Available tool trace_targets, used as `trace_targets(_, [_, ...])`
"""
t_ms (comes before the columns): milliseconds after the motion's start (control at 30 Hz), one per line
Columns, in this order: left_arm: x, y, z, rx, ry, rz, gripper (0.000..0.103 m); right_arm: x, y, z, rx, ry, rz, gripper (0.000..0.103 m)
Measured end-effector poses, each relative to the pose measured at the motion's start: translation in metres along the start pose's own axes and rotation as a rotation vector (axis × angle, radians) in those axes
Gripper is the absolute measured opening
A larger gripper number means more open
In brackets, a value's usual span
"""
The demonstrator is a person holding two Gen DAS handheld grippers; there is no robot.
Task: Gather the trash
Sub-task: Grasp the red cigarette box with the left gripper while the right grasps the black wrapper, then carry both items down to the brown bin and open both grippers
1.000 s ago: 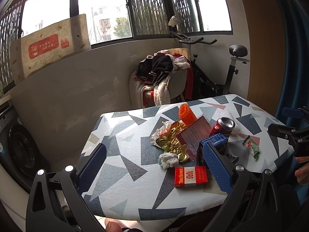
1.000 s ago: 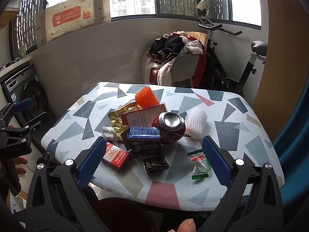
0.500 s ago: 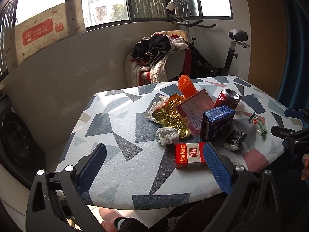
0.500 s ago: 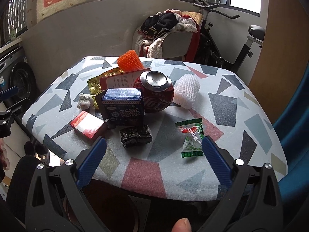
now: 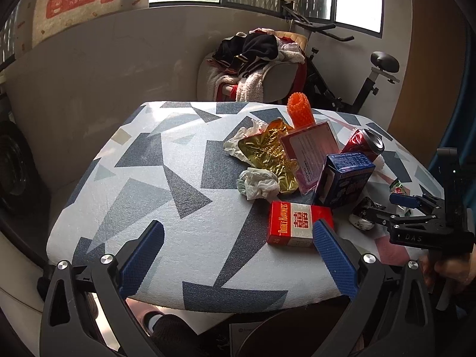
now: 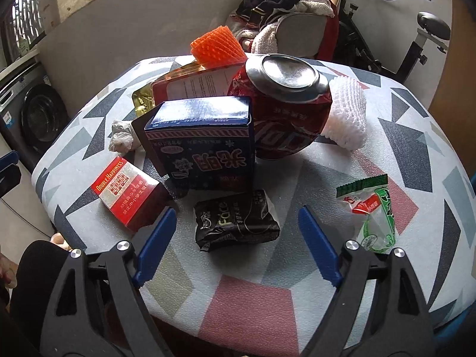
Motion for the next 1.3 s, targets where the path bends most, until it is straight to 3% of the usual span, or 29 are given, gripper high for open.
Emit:
trace_targets(67, [0.001,0.0,0.003,-0.003,0.045,-0.023,0.098,-0.004,0.003,0.015,-0.037,0.004,-0.029,0.078])
trace_targets(100, [0.003,0.001,0.006,-0.009,0.076,-0.033,0.098,-0.006,0.005,0.019,-0.055,-0.003,-0.038,0.064])
trace_targets(233, [0.017,0.006,0.027,-0.066,0.142,-0.015,0.098,-0.004,0.008,0.012,-0.032,-0.05,-0.001,0.061])
trace_targets(467, [0.064,0.017,0.078,-0.126,0.21,0.163,0.098,0.009,0.017,-0.017,0.016,-0.043,0.07,0.061])
trace_targets(667, [0.089,0.026,0.117,-0.17,0.171,0.323,0.098,0.02,0.016,-0.034,0.049,-0.025,0.073,0.061])
trace_targets(900, [0.077,0.034,0.145,-0.246,0.174,0.255,0.098,0.028,0.014,-0.042,0.067,-0.014,0.08,0.061])
trace_targets(967, [0.072,0.033,0.146,-0.241,0.176,0.209,0.089,0.03,0.014,-0.044,0.072,-0.013,0.083,0.061])
trace_targets(1300, [0.059,0.033,0.107,-0.222,0.197,0.194,0.086,0.025,0.023,-0.058,0.084,-0.018,0.087,0.061])
Point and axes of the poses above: each gripper's, at about its wrist camera, not at the fingertips, and z roughly the way its jaws point, x to its right, y to its underside, the point moved 1 cm from there along z, roughly the way its jaws point, and after that the axes turned 9 degrees about x, right-handed, at the moved point
